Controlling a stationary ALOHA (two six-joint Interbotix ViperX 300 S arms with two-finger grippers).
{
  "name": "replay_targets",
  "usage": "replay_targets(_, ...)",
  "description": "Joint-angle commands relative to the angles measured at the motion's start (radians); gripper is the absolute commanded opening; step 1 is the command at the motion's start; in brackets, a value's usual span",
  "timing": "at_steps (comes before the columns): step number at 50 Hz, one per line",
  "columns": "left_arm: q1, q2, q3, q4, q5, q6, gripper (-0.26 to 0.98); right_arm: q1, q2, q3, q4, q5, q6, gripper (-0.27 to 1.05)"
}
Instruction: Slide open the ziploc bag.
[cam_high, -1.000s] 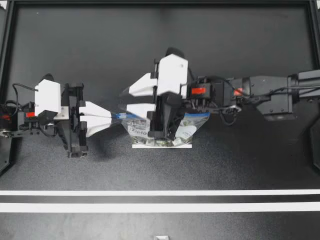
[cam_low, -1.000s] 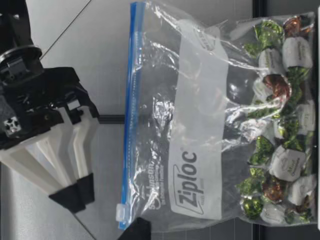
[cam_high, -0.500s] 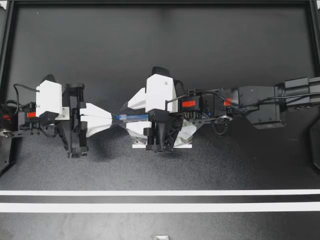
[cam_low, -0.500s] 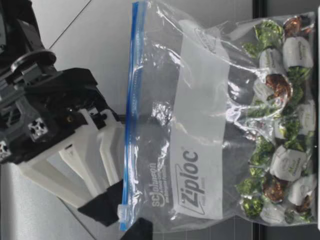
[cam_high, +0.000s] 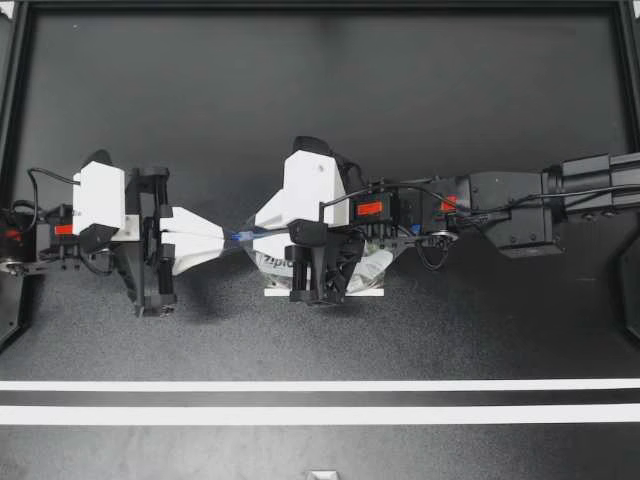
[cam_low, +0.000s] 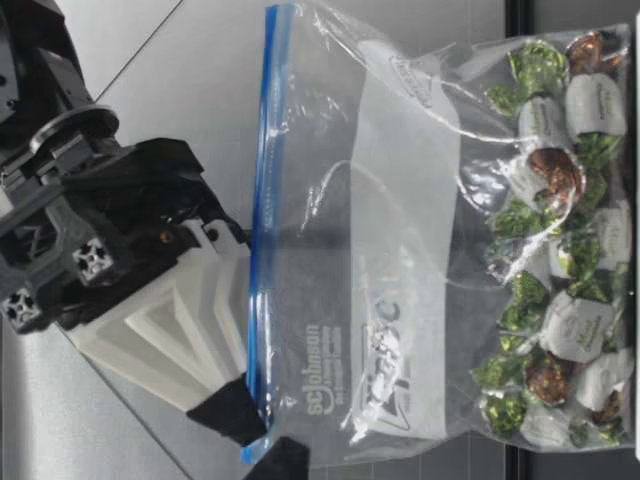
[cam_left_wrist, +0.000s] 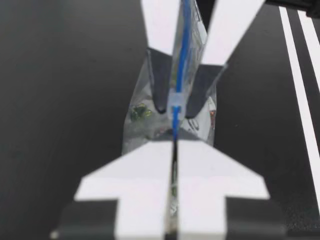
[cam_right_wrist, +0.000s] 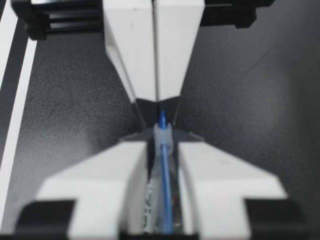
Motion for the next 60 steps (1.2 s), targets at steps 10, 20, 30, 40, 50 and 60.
replay_targets(10, 0.003, -0.006, -0.002, -0.02, -0.003, 0.003, -0.2, 0.002, -0.074, -0.012, -0.003, 0.143, -0.006, -0.11)
replay_targets(20, 0.006, -0.006, 0.005, -0.02, -0.003, 0.005, -0.2, 0.002, -0.133, 0.025, -0.014, 0.235, -0.006, -0.13)
replay_targets(30, 0.006, -0.006, 0.008, -0.02, -0.003, 0.005, -0.2, -0.011, -0.215, 0.101, -0.043, 0.285, -0.006, -0.13)
replay_targets(40, 0.008, -0.006, 0.011, -0.02, -0.003, 0.006, -0.2, -0.028, -0.302, 0.207, -0.043, 0.293, -0.005, -0.13)
replay_targets(50, 0.006, -0.006, 0.015, -0.02, -0.002, 0.006, -0.2, -0.032, -0.371, 0.29, -0.043, 0.296, -0.002, -0.13)
replay_targets(60, 0.006, -0.008, 0.023, -0.02, -0.003, 0.006, -0.2, -0.034, -0.436, 0.359, -0.043, 0.308, 0.002, -0.13)
